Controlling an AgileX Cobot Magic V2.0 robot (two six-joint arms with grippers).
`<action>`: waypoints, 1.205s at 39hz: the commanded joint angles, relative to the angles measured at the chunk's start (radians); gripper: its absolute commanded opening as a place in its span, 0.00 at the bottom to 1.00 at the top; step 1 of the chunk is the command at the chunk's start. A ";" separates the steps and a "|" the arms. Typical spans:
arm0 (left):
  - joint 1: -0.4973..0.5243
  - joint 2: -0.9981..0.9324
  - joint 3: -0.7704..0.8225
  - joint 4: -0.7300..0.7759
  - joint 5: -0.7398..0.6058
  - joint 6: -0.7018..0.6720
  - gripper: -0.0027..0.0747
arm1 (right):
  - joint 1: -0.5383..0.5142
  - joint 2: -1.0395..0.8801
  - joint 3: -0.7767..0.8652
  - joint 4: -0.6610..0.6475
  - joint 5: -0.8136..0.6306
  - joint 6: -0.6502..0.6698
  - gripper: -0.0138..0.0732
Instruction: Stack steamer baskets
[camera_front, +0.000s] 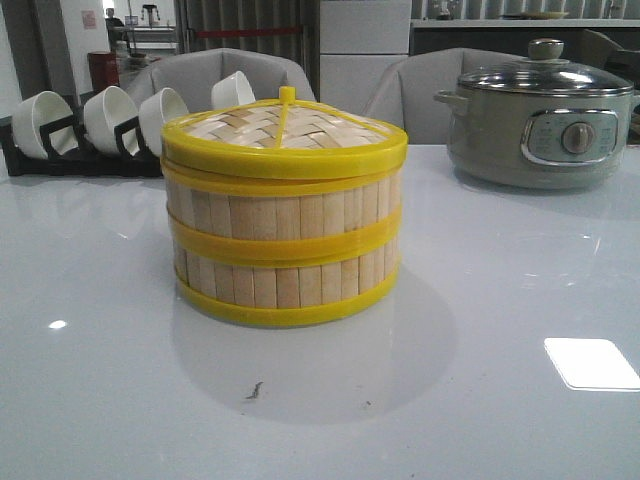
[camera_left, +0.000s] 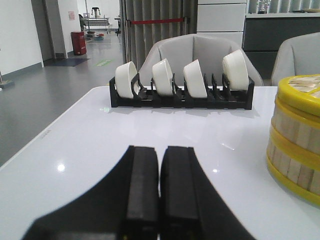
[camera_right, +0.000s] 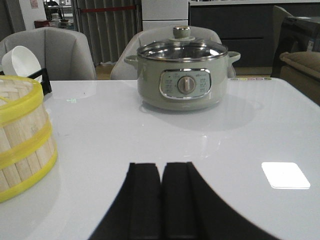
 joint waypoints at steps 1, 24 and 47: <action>0.000 -0.015 0.000 0.001 -0.087 -0.011 0.15 | -0.005 -0.029 0.004 0.034 -0.076 0.005 0.22; 0.000 -0.013 0.000 0.001 -0.087 -0.011 0.15 | -0.005 -0.029 0.004 0.005 -0.065 0.031 0.22; 0.000 -0.013 0.000 0.001 -0.087 -0.011 0.15 | -0.007 -0.029 0.004 -0.177 -0.107 0.192 0.22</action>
